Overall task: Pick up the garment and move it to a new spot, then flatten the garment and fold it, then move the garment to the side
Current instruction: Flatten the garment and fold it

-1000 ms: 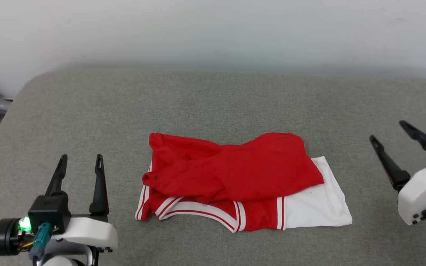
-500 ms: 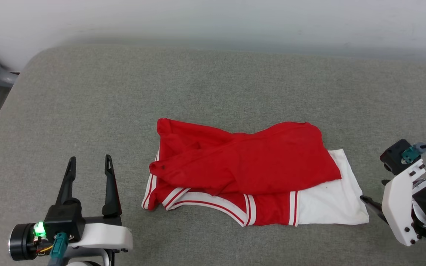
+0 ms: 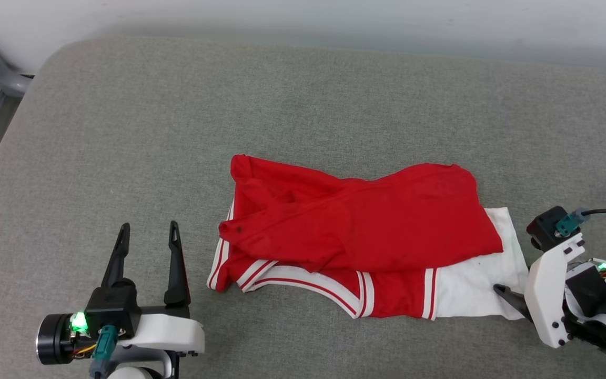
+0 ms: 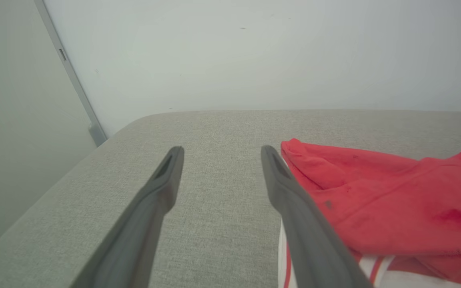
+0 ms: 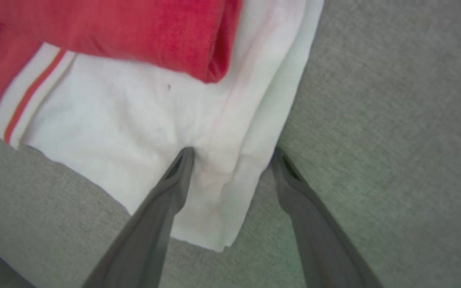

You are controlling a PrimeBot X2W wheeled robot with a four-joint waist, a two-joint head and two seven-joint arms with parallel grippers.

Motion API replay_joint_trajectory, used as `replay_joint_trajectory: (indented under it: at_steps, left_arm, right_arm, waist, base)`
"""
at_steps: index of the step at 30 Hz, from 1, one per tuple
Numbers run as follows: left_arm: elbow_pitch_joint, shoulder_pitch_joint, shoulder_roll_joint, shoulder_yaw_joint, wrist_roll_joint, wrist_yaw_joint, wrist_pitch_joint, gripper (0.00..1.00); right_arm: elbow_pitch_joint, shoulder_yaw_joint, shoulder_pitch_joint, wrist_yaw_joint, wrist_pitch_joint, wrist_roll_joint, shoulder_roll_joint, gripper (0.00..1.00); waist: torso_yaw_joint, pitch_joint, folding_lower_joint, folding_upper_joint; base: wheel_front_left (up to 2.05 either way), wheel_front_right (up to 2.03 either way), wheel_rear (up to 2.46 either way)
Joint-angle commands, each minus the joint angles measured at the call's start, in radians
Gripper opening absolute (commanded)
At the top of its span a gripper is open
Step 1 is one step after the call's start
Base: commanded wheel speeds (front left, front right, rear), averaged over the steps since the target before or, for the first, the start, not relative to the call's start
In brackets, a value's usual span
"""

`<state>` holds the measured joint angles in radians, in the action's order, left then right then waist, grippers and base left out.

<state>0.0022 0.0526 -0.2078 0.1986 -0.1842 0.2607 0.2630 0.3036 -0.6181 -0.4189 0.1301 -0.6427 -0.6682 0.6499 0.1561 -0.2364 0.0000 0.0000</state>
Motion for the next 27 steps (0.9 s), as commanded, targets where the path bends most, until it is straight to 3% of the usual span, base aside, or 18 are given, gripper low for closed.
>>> replay_joint_trajectory:
  at_steps: [1, 2, 11, 19, 27]
  left_arm:
    - [0.011, -0.003, 0.014, -0.021, 0.017, -0.015, 0.002, 1.00]
    - [0.015, -0.010, 0.019, -0.030, 0.024, -0.023, 0.002, 1.00]
    - [0.045, -0.062, 0.051, -0.092, 0.068, -0.069, 0.002, 1.00]
    - [0.048, -0.097, 0.076, -0.124, 0.093, -0.093, 0.002, 1.00]
    - [0.050, -0.106, 0.100, -0.141, 0.112, -0.117, 0.002, 1.00]
  right_arm:
    - [0.029, -0.062, 0.022, 0.002, 0.027, -0.024, -0.044, 0.32]
    - [0.027, -0.066, 0.013, 0.002, 0.049, -0.029, -0.040, 0.00]
    - [-0.051, -0.003, -0.024, 0.000, 0.241, -0.083, 0.042, 0.00]
    - [-0.084, 0.118, 0.094, 0.000, 0.268, -0.129, 0.113, 0.00]
    - [0.058, 0.280, 0.265, 0.000, 0.251, -0.156, 0.121, 0.00]
  waist:
    - [-0.009, 0.010, 0.0000, 0.0000]
    - [-0.013, 0.017, 0.0000, 0.0000]
    - [-0.050, 0.103, 0.0000, 0.0000]
    - [-0.073, 0.134, 0.0000, 0.0000]
    - [-0.076, 0.130, 0.0000, 0.0000]
  base:
    - [0.00, 0.00, 0.00]
    - [0.00, 0.00, 0.00]
    - [0.00, 0.00, 0.00]
    - [0.00, 0.00, 0.00]
    - [0.00, 0.00, 0.00]
